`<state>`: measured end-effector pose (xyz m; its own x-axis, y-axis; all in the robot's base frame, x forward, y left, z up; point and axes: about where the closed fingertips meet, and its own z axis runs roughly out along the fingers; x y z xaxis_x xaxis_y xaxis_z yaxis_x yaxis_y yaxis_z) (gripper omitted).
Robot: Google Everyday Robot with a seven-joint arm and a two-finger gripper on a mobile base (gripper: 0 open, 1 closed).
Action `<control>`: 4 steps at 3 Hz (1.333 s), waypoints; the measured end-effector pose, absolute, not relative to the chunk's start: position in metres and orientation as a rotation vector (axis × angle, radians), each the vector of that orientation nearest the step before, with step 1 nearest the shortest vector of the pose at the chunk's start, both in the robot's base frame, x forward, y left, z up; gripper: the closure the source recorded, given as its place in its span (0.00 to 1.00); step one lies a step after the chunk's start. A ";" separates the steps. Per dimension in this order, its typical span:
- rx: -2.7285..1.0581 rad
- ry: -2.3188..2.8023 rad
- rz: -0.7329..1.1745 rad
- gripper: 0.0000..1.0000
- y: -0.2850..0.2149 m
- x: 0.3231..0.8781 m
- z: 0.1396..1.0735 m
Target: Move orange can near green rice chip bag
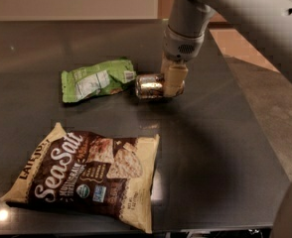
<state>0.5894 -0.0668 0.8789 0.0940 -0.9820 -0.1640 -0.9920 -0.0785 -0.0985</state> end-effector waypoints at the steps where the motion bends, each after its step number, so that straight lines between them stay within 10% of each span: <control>1: -2.176 2.001 0.074 0.82 -0.051 0.600 0.871; 4: -2.179 1.988 0.079 0.12 -0.038 0.608 0.861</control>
Offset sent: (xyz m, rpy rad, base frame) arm 0.0154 0.0332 -0.0204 -0.0124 0.0244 0.0119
